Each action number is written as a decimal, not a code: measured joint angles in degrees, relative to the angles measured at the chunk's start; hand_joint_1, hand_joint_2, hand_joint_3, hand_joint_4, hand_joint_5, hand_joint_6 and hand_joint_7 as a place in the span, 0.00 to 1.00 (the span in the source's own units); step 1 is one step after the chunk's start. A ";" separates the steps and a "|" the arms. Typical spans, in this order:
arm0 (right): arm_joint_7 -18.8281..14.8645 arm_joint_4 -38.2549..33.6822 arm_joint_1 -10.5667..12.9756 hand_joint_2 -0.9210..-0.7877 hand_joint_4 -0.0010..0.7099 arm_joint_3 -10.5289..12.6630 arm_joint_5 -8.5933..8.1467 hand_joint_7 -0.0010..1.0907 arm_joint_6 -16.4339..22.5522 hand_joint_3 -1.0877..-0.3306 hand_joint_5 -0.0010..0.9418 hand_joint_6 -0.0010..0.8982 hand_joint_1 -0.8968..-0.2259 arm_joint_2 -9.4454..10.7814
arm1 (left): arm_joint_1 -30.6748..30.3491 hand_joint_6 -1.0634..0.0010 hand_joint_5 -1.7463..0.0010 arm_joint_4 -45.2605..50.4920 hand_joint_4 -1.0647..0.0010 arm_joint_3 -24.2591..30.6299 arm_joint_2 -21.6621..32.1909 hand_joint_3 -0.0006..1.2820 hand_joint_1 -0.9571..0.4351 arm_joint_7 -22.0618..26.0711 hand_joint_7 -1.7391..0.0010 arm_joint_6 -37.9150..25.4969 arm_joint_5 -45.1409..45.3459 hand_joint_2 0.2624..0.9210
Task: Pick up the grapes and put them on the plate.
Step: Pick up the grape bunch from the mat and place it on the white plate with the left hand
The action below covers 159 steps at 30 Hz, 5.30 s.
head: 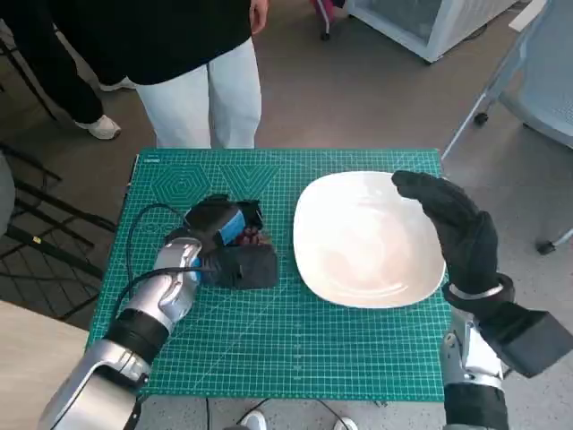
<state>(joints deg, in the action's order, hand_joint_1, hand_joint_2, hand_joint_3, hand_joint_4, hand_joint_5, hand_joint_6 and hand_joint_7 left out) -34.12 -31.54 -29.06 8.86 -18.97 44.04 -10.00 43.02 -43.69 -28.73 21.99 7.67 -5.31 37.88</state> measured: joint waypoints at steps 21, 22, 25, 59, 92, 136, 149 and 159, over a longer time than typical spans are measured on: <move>-0.02 -0.35 -0.13 0.00 0.27 0.04 -0.15 0.32 0.01 0.54 0.00 0.00 0.46 0.00 | -0.01 0.49 0.28 -0.07 0.40 0.36 -0.13 0.10 0.69 0.00 0.30 -0.79 0.01 1.00; -0.02 -0.35 -0.13 0.00 0.27 0.04 -0.15 0.32 0.02 0.54 0.00 0.00 0.46 0.01 | -0.01 0.49 0.28 -0.06 0.40 0.36 -0.14 0.10 0.69 0.00 0.30 -0.83 0.01 1.00; -0.03 -0.37 -0.13 0.00 0.27 0.04 -0.22 0.32 0.04 0.54 0.00 0.00 0.46 0.01 | -0.01 0.49 0.29 -0.06 0.40 0.36 -0.18 0.10 0.69 -0.04 0.29 -0.93 0.01 1.00; -0.69 -1.63 -1.27 0.00 0.27 0.04 -1.07 0.32 0.74 0.54 0.00 0.01 0.46 0.09 | -4.95 0.49 0.32 12.78 0.39 2.13 2.65 0.09 0.69 3.37 0.27 -4.23 0.04 1.00; -1.28 -4.12 -2.44 0.00 0.27 1.17 -1.24 0.32 2.26 0.55 0.00 0.01 0.49 0.27 | -6.33 0.46 0.35 33.66 0.34 6.54 5.78 0.07 0.69 7.95 0.29 -6.29 2.58 1.00; 0.52 6.55 2.28 0.00 0.25 3.56 -3.22 0.33 0.14 0.54 0.00 0.00 0.49 -0.13 | 21.80 0.55 0.14 2.04 0.59 -5.72 -20.00 0.19 0.69 9.52 0.28 -1.04 5.04 1.00; 2.10 9.10 3.94 0.00 0.24 3.50 -3.04 0.32 -0.28 0.53 0.00 0.00 0.50 -0.21 | 25.40 0.55 0.17 -7.50 0.62 -6.18 -25.01 0.20 0.69 8.63 0.24 -0.62 4.59 1.00; 2.83 10.18 4.78 0.00 0.23 3.39 -2.61 0.29 -0.88 0.52 0.00 0.00 0.51 -0.30 | 25.93 0.53 0.10 -11.12 0.61 -6.18 -25.65 0.20 0.69 8.59 0.32 -0.15 4.31 1.00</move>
<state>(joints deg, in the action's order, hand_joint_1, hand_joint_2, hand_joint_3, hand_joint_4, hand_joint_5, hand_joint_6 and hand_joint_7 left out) -31.29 -21.35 -24.28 12.25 -21.58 43.16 -10.30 68.96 -54.82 -34.91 -3.67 16.26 -5.45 42.19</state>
